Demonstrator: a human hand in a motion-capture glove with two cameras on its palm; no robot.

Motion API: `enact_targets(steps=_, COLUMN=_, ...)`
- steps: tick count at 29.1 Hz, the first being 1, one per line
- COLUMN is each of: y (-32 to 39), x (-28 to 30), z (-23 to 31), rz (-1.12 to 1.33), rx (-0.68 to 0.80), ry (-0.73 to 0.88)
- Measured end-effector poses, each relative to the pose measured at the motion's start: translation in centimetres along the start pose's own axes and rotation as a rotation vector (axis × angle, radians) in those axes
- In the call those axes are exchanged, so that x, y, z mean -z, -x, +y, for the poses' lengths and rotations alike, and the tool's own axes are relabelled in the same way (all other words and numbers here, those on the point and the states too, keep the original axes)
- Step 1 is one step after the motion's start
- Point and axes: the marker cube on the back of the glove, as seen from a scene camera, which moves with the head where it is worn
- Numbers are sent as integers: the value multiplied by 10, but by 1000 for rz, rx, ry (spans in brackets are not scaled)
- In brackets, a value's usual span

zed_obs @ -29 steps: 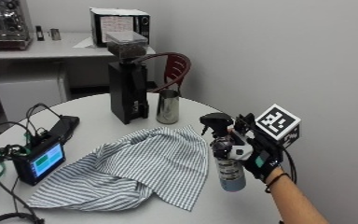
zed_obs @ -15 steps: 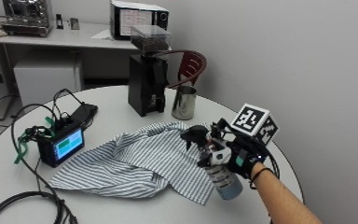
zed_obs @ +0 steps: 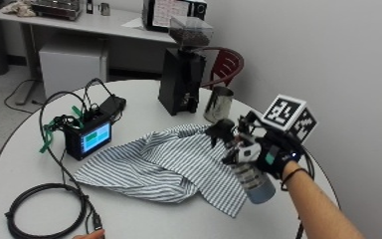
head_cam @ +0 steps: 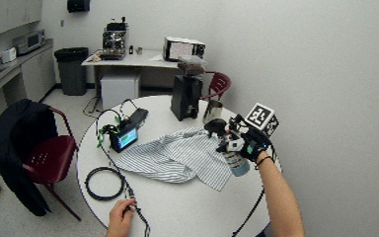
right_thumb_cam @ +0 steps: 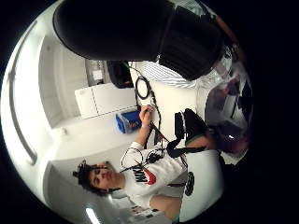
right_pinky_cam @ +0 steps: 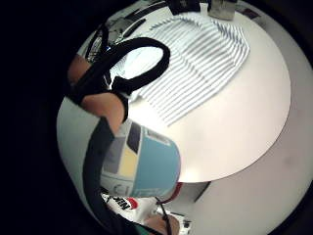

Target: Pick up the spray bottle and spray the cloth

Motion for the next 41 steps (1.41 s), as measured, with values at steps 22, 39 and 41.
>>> enact_targets(steps=22, y=-23, x=-20, z=-4, rz=0, rx=-81, ry=75)
enact_targets(steps=39, y=-12, x=23, z=24, rz=-18, rx=-22, ry=-73)
enact_targets(steps=41, y=4, x=13, z=31, rz=-75, rx=71, ry=-126)
